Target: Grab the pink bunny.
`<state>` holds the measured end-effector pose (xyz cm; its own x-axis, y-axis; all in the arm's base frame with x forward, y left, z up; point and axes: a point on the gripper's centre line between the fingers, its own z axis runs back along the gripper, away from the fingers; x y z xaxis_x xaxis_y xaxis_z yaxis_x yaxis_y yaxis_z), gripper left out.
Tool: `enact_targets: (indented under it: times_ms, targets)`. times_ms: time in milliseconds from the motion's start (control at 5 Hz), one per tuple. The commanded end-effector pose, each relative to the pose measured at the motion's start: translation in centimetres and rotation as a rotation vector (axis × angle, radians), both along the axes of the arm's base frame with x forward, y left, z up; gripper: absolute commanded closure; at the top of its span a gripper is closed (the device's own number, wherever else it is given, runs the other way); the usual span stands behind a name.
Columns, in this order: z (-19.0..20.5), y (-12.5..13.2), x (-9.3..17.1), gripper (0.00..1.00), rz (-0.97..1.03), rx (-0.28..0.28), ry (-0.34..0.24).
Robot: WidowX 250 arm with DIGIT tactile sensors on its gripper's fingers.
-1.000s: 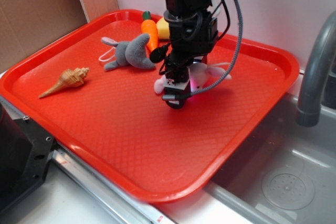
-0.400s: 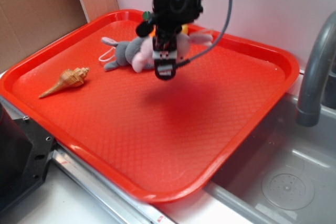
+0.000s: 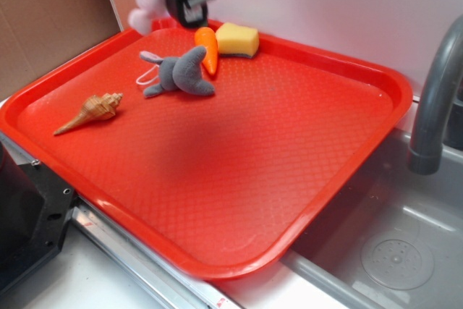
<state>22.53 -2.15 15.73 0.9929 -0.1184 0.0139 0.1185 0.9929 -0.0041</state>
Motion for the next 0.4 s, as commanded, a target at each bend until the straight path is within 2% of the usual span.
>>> enact_targets:
  times_ms: [0,200]
  targets:
    - [3.68,-0.69,-4.96,1.0,0.27,0.01,-0.101]
    - [3.37,-0.84,-5.17,1.0,0.233,0.029,-0.122]
